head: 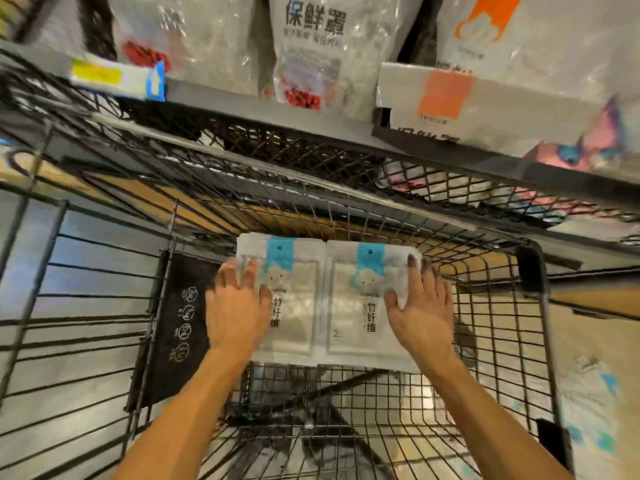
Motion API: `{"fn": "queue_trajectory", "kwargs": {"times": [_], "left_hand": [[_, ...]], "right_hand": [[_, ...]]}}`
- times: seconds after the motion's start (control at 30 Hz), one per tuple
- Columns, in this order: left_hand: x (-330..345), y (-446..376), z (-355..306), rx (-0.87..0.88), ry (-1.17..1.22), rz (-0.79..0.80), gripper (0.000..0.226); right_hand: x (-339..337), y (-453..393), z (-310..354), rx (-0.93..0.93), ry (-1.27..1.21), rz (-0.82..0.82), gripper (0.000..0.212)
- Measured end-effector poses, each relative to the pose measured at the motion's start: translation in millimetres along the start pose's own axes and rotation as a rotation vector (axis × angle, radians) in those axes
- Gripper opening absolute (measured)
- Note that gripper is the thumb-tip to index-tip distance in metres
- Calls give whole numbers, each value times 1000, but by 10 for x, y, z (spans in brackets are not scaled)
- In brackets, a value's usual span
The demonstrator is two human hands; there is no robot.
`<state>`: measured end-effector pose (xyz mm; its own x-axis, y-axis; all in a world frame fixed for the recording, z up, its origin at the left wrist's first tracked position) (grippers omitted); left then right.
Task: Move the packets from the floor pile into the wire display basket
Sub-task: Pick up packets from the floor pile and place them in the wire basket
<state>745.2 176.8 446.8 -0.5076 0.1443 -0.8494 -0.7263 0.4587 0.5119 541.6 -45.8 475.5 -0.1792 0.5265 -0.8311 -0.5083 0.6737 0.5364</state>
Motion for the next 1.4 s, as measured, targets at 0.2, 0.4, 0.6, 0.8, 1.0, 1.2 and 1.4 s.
{"fn": "queue_trajectory", "kwargs": {"times": [0.2, 0.4, 0.6, 0.8, 1.0, 1.2, 1.4], "left_hand": [[-787, 488, -149, 62, -9, -94, 54], [-1612, 1046, -251, 104, -23, -181, 60], [-2341, 1581, -291, 132, 3, -258, 61], [-2953, 1953, -225, 173, 13, -306, 64], [-3385, 2303, -159, 297, -37, -313, 64], [-3635, 2655, -312, 495, -72, -332, 62], [-3452, 2954, -748, 709, -110, -263, 66]], "right_hand": [[-756, 346, 72, -64, 107, -43, 73], [-1544, 870, 200, -119, 109, -118, 75], [-2147, 1350, 373, -175, 88, -185, 77], [-2584, 1823, 539, -176, 99, -263, 76], [-2849, 2445, 620, -114, 51, -342, 78], [-2895, 3128, 468, -24, 14, -407, 90], [-2679, 3936, 35, 166, -53, -401, 78]]}}
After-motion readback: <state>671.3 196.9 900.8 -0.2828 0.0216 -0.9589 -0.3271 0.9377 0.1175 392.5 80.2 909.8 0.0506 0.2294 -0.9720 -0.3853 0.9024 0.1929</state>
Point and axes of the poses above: each hand's wrist, its own y-axis away from the middle knuckle, its own x-axis out of the palm, z = x × y, the point moved 3 cm from there along -y, towards the middle knuckle, and after that the axes turned 13 degrees about z, right-handed, at the moved point
